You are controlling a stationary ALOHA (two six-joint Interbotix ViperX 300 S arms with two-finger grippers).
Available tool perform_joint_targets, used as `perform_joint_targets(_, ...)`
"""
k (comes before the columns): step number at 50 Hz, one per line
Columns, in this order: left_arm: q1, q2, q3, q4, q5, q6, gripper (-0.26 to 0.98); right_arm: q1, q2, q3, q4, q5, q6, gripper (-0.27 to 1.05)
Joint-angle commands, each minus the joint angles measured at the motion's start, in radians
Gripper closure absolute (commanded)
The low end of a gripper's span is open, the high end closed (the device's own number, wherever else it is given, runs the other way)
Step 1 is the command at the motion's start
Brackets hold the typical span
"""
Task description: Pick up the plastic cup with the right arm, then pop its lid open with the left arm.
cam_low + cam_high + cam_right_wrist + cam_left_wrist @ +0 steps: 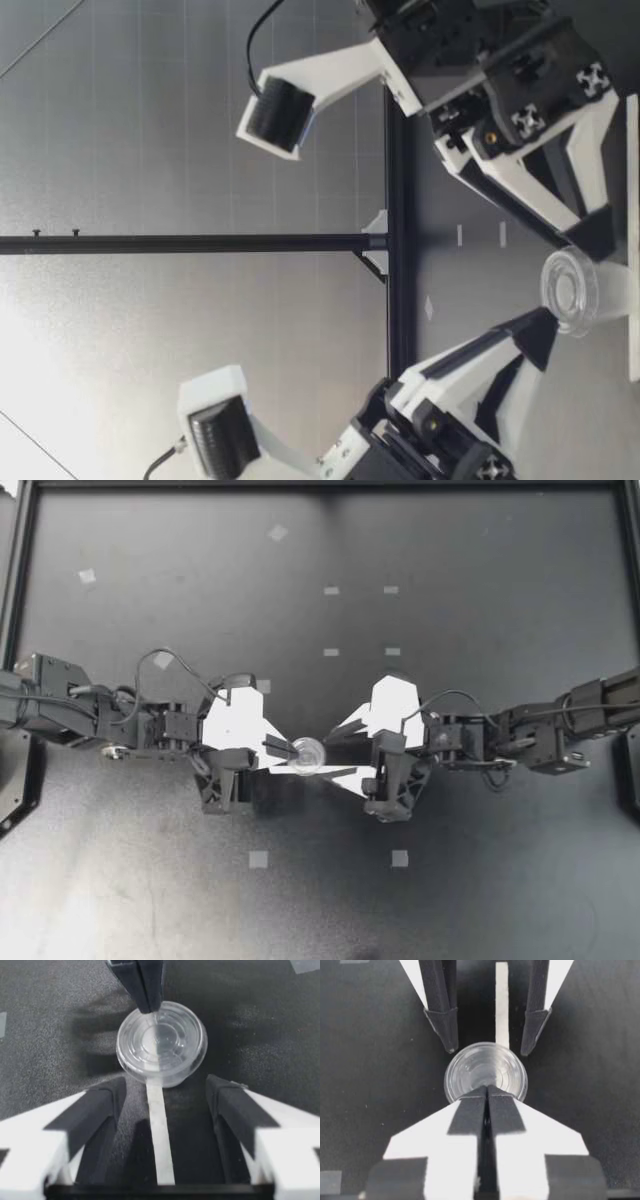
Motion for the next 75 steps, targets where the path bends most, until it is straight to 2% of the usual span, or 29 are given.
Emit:
perform_joint_targets(1, 0.006, -0.012, -0.005, 0.002, -0.011, 0.002, 0.75, -0.008, -0.006, -0.026, -0.003, -0.003, 0.002, 0.12)
perform_joint_targets(18, 0.009, 0.003, 0.009, 0.002, -0.032, -0.002, 0.75, -0.006, 0.049, -0.081, -0.017, 0.025, 0.002, 0.12)
perform_joint_targets(45, 0.009, 0.015, 0.009, 0.002, -0.040, -0.002, 0.75, -0.005, 0.023, -0.103, -0.025, 0.127, 0.014, 0.15)
perform_joint_targets(65, 0.009, 0.015, 0.011, 0.002, -0.040, -0.009, 0.75, 0.008, 0.008, -0.150, -0.025, 0.235, 0.015, 0.36)
perform_joint_targets(75, 0.009, 0.015, 0.011, 0.002, -0.035, -0.012, 0.75, 0.018, 0.003, -0.152, -0.025, 0.247, 0.014, 0.40)
